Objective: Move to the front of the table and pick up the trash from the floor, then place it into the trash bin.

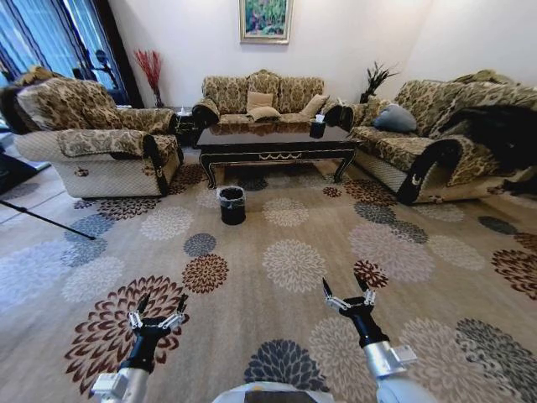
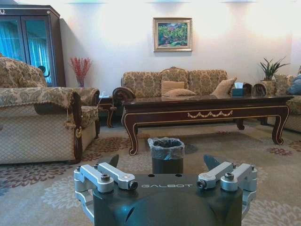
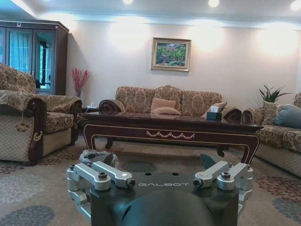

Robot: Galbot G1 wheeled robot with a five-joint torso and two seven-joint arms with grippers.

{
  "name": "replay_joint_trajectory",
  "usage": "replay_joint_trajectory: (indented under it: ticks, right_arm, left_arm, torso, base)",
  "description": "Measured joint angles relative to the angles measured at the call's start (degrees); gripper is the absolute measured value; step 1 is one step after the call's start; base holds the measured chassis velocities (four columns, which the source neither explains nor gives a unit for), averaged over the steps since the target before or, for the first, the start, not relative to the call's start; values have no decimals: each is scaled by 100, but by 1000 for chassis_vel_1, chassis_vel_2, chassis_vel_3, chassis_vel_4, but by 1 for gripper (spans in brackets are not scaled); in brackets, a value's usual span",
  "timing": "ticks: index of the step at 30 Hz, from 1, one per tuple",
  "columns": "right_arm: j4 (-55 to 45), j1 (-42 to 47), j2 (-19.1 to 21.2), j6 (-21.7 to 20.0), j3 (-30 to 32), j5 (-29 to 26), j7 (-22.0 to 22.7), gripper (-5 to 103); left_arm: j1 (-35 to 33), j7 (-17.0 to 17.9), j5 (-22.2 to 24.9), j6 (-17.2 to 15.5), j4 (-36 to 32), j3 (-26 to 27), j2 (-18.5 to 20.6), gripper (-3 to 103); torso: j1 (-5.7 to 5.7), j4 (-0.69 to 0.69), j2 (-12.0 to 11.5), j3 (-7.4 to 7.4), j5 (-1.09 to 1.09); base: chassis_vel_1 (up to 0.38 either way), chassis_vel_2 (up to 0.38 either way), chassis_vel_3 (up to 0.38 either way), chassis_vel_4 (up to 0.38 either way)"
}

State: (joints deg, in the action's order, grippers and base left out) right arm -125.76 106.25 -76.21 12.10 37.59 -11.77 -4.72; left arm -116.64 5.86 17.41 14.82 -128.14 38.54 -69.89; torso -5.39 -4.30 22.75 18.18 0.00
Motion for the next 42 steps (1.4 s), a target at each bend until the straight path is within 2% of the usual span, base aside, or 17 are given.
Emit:
replay_joint_trajectory:
  ticks: [42]
  right_arm:
    - [0, 0, 0, 0, 0, 0, 0, 100]
  left_arm:
    - [0, 0, 0, 0, 0, 0, 0, 100]
  torso:
    - [-364, 0, 948, 583, 0]
  base:
    - [0, 0, 0, 0]
